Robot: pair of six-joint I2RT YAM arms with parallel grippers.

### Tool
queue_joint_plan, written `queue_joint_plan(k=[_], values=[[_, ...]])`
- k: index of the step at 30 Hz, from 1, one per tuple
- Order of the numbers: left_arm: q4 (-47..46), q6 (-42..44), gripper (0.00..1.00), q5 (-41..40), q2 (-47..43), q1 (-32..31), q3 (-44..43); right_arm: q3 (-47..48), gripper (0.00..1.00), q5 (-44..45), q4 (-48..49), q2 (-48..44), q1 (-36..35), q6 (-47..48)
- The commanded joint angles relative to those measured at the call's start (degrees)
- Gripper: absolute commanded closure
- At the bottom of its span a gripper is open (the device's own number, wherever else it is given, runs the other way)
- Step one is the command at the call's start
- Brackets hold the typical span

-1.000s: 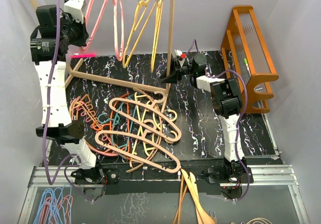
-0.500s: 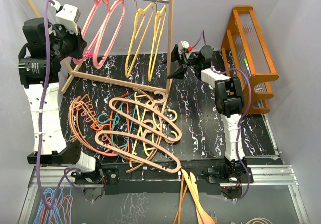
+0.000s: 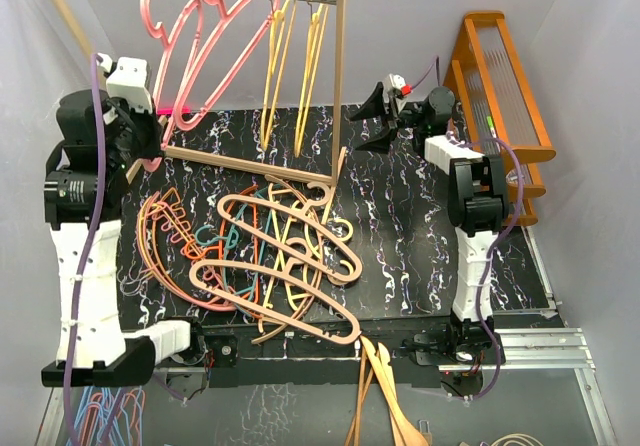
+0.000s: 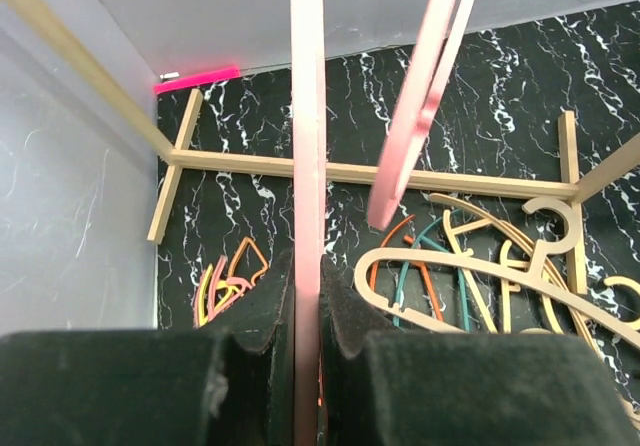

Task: Organize the hangers
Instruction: Move the clothesline to the center of the board.

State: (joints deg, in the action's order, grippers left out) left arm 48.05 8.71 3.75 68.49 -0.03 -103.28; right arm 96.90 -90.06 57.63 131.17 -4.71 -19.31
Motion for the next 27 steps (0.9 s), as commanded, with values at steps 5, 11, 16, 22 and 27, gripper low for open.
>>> queue_joint_plan(k=[5,11,16,22,27], values=[[-0.46,-9.87,1.0,-14.59,-7.94,-5.74,10.03,-3.69,0.02,-5.51,7.05,-12.41,1.52,-7.62],[11.04,-19.4,1.0,-17.76,-13.26,-9.07,12.62,-16.77,0.02,-4.49,8.78,-21.18,4.44,-11.66],[16.69,-22.57,1.0,-20.03,-19.33,-9.2,16.24,-28.54,0.01,-3.04,18.35,-28.12,7.04,-32.87],[17.55,-23.56,1.0,-19.79,-22.6,-9.32,20.52,-33.67,0.02,-8.14,46.76,-26.86,6.38,-73.63],[15.84,-23.41,1.0,-18.38,-22.38,-9.36,22.06,-38.67,0.02,-8.24,46.92,-25.32,7.34,-75.35]])
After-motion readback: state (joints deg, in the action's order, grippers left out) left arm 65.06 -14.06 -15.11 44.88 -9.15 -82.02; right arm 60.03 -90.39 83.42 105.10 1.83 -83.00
